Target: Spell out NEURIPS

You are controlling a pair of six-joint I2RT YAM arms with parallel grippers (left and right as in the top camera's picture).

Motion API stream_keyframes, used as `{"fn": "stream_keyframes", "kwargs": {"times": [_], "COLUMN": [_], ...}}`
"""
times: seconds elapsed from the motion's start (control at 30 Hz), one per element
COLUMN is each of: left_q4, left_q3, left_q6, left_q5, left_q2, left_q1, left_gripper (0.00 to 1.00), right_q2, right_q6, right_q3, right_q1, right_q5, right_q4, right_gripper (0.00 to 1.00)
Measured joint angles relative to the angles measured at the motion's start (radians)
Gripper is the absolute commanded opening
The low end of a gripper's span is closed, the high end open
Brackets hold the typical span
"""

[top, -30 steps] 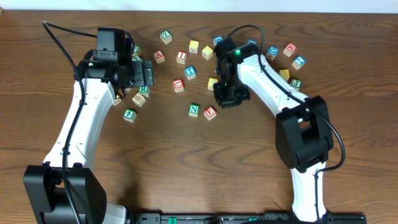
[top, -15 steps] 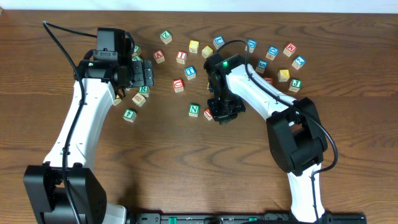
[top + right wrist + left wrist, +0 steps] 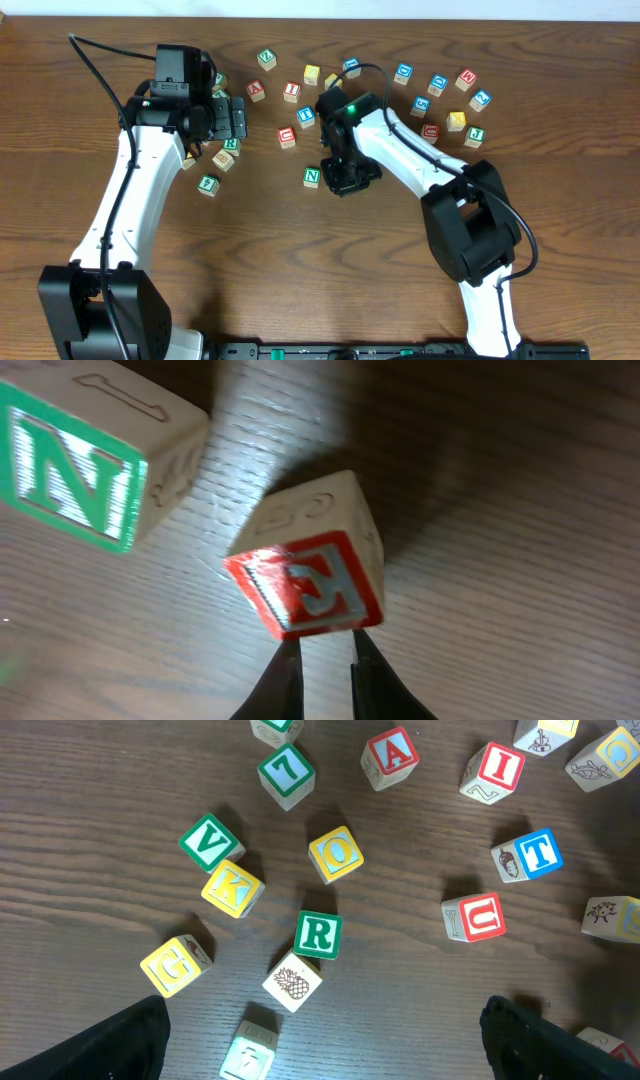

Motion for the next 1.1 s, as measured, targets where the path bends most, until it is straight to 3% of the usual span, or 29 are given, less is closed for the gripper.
{"fn": "stream_keyframes", "kwargs": {"times": [1.1], "left_q4": [0.000], "left_q3": [0.000], "left_q6": [0.000], "left_q5": [0.000], "left_q2": [0.000], "left_q1": [0.000], "left_gripper": [0.98], "right_q2": [0.000], "right_q6": [0.000], "right_q3": [0.000], "right_q1": [0.019], "right_q5": [-0.032], "right_q4": [0.070], "right_gripper": [0.09]}}
